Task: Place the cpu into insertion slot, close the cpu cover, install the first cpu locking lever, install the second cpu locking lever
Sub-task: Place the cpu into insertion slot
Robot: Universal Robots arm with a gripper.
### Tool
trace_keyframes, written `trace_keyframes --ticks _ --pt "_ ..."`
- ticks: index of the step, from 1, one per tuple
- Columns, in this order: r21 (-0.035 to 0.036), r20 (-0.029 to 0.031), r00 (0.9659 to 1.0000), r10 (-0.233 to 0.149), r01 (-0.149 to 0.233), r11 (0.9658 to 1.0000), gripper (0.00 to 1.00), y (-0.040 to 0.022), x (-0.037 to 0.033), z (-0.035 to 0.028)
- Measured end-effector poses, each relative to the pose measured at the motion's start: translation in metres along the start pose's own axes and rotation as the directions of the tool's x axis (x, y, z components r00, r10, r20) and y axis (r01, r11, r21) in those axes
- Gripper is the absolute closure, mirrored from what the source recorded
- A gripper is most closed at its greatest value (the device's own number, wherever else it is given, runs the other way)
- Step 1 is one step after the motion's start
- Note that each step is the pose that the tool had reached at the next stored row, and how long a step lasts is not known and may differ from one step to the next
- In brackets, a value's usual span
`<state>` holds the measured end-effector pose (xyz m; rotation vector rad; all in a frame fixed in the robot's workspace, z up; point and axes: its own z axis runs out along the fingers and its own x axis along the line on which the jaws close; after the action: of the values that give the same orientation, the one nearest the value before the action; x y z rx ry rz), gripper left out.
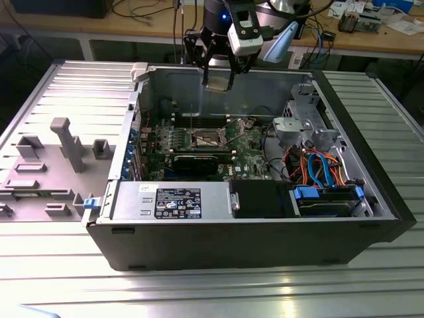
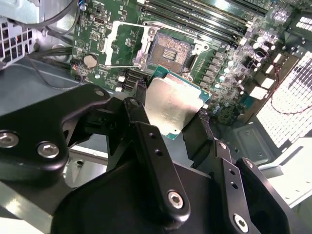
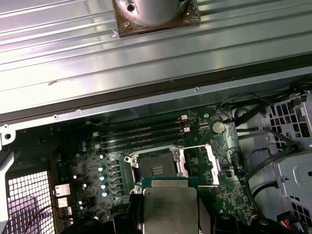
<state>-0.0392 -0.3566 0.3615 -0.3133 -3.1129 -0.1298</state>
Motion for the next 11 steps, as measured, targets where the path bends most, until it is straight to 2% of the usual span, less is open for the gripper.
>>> trace_keyframes --ticks 6,11 --pt "-0.0001 0.0047 0.9984 0.056 -0.056 0.9984 0.45 0.0 0.0 0.0006" --pt "-0.0001 0.0048 0.9984 0.056 -0.056 0.9984 0.45 0.0 0.0 0.0006"
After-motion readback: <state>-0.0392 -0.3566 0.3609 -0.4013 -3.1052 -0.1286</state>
